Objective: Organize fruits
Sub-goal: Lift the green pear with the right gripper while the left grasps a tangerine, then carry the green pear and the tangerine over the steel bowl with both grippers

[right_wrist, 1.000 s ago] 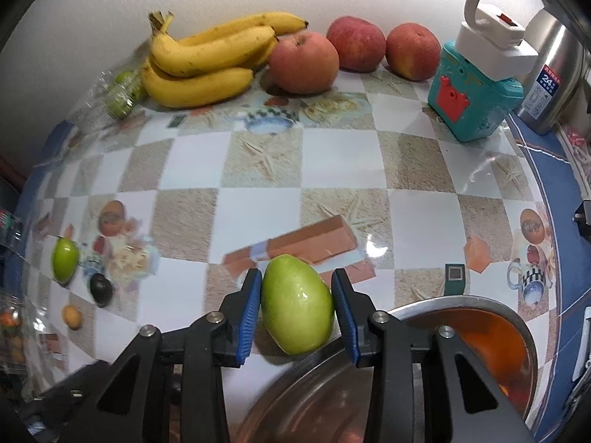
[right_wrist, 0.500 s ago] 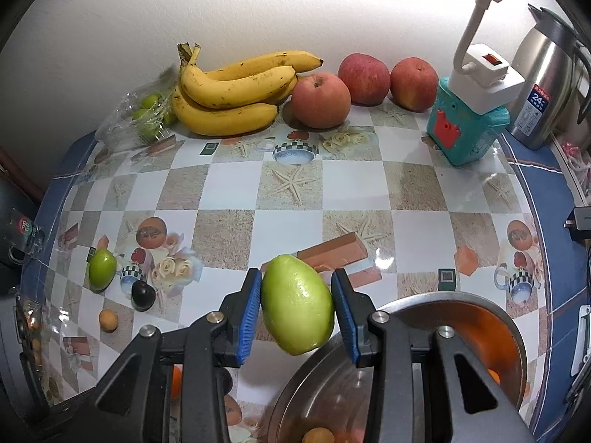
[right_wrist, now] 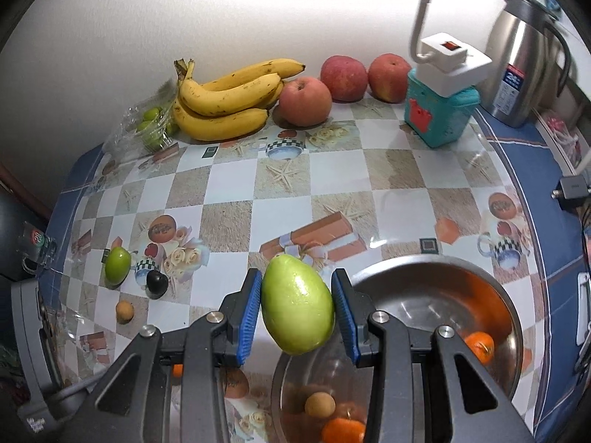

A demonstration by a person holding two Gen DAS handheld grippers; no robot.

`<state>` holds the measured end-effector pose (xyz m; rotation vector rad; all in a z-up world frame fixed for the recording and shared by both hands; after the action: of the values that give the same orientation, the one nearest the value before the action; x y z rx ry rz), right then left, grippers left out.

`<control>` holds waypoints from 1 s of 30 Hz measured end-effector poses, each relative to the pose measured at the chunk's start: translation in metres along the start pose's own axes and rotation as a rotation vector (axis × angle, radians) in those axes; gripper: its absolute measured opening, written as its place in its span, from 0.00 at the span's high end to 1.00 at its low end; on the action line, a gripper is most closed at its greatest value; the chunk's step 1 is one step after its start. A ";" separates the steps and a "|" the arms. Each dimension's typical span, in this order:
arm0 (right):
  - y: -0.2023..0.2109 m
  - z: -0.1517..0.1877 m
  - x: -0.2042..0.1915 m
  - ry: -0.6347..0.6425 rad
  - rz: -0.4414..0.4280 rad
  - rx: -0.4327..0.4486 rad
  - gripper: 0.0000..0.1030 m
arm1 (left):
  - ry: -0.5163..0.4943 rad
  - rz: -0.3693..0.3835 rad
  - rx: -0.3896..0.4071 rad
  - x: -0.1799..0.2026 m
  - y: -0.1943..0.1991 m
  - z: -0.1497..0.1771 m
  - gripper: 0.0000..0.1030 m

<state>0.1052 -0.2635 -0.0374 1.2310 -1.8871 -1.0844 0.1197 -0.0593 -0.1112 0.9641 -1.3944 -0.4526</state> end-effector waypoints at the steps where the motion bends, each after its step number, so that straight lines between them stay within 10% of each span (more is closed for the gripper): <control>1: 0.001 0.002 0.003 -0.009 0.000 -0.005 0.61 | -0.004 0.003 0.006 0.001 0.002 0.000 0.64; 16: 0.003 0.042 0.061 -0.149 0.035 -0.076 0.61 | -0.090 0.128 0.070 0.043 0.025 0.003 0.64; 30: -0.012 0.057 0.109 -0.276 0.042 -0.143 0.61 | -0.349 0.202 -0.035 0.121 -0.010 0.052 0.64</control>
<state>0.0225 -0.3508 -0.0675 0.9977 -1.9861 -1.3996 0.0941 -0.1736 -0.0505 0.7282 -1.7729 -0.5071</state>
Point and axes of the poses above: each gripper's, at about its wrist camera, not at the fingertips, and y roughly against the way its jaws point, x to its right, z to its underside, the point moved 4 cm from there along -y, roughly the way its jaws point, and after that the axes turned 12 degrees about z, right-handed, at the moved point
